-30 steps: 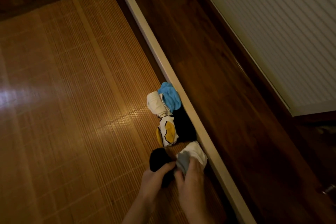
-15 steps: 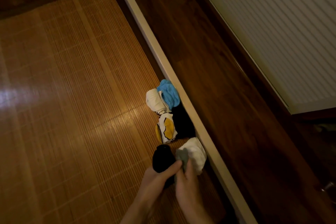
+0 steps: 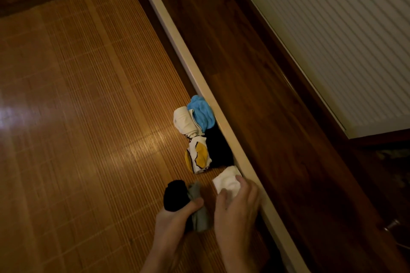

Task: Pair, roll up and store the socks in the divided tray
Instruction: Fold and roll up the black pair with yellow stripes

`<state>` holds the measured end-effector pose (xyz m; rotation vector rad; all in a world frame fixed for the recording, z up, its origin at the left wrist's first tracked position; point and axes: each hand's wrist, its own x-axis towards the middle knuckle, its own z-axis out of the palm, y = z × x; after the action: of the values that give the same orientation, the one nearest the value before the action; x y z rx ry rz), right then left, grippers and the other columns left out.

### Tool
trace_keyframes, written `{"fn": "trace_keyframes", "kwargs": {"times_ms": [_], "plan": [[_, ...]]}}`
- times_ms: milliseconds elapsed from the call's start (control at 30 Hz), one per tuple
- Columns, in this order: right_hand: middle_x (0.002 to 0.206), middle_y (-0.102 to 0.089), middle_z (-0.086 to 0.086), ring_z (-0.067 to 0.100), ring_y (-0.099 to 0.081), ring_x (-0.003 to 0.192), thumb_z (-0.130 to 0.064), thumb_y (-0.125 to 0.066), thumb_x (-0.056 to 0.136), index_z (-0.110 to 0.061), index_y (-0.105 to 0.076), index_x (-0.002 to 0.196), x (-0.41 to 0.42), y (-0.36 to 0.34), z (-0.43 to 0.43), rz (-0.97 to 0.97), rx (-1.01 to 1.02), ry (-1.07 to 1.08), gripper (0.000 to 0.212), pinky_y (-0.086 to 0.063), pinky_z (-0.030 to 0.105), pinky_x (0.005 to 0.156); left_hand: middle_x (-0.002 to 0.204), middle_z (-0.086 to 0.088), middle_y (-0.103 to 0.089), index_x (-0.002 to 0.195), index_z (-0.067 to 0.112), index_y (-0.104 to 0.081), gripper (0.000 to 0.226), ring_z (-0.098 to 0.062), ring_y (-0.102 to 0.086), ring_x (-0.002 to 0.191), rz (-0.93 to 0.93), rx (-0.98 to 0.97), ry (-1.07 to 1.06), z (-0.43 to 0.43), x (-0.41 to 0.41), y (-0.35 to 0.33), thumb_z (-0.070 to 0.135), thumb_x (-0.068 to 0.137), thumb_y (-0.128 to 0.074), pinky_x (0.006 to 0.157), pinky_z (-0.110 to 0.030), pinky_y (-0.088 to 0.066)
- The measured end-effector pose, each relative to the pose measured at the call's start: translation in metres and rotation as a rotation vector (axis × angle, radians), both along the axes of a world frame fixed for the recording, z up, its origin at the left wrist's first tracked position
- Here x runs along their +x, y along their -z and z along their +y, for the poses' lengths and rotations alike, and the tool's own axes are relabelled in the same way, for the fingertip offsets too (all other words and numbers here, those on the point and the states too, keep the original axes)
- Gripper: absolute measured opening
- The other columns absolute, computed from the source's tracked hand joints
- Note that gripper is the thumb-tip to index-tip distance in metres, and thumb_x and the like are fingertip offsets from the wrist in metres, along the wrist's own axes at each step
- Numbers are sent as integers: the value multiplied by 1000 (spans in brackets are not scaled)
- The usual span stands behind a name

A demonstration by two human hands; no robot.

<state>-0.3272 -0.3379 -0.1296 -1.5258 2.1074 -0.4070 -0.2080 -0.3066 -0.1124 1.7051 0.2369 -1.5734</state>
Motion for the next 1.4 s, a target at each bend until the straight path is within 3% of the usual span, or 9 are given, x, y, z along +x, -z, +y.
{"fn": "trace_keyframes", "kwargs": {"times_ms": [67,200,433,567,800,933,1033,1200,1400], "plan": [[147,-43,8,22,-41,131,-32,-71,89,-14,-41,149,10,2,-8,174,119,-53,69,-47,38,103,94,-4,-81,106,12,-75,76,-29,-76,95,-20,2,18,-2,-2,1,29,35,-96,95,-54,-59],[158,-34,8,22,-36,142,-39,-59,98,-12,-24,157,-3,31,-5,189,239,-145,74,-39,35,113,94,-1,-81,109,15,-74,82,-26,-77,92,-21,-9,19,-1,0,5,32,32,-97,89,-50,-61],[147,-43,13,25,-44,132,-41,-64,95,-7,-31,153,2,45,-18,248,207,-159,75,-43,38,106,91,1,-81,106,17,-73,83,-28,-76,94,-47,23,18,3,8,13,34,29,-98,91,-52,-60],[141,-47,11,24,-45,129,-32,-71,90,-10,-40,147,-4,46,-20,286,234,-186,69,-43,36,104,92,0,-81,105,18,-73,83,-28,-77,92,-25,57,30,9,10,16,32,27,-99,91,-53,-60],[132,-48,7,20,-45,121,-38,-70,90,-13,-50,132,-9,41,-23,300,225,-211,53,-45,32,102,86,1,-81,100,18,-73,84,-26,-78,84,5,105,46,15,14,19,35,22,-101,86,-49,-62],[112,-60,0,17,-56,105,-32,-86,75,-18,-57,118,-8,35,-7,142,162,-222,55,-49,37,94,97,-6,-81,106,15,-72,90,-31,-76,92,-1,106,16,15,19,24,32,22,-101,90,-51,-60],[90,-57,-9,10,-54,84,-30,-84,78,-26,-51,108,-6,32,-1,15,178,-190,45,-47,25,75,98,-6,-80,105,15,-72,93,-31,-76,93,-22,91,4,15,23,26,34,19,-102,91,-52,-60],[100,-61,-6,17,-62,94,-17,-80,83,-26,-55,116,-3,28,-19,-274,262,150,42,-45,21,62,99,-7,-80,108,13,-72,99,-33,-76,96,-1,58,-8,16,38,28,36,17,-104,93,-55,-59],[91,-69,-4,13,-65,85,-32,-90,70,-18,-67,101,24,-6,-65,-430,169,163,41,-52,27,64,106,-8,-78,111,17,-71,85,-31,-75,98,-70,-8,-54,-6,56,25,36,33,-98,91,-53,-60]]}}
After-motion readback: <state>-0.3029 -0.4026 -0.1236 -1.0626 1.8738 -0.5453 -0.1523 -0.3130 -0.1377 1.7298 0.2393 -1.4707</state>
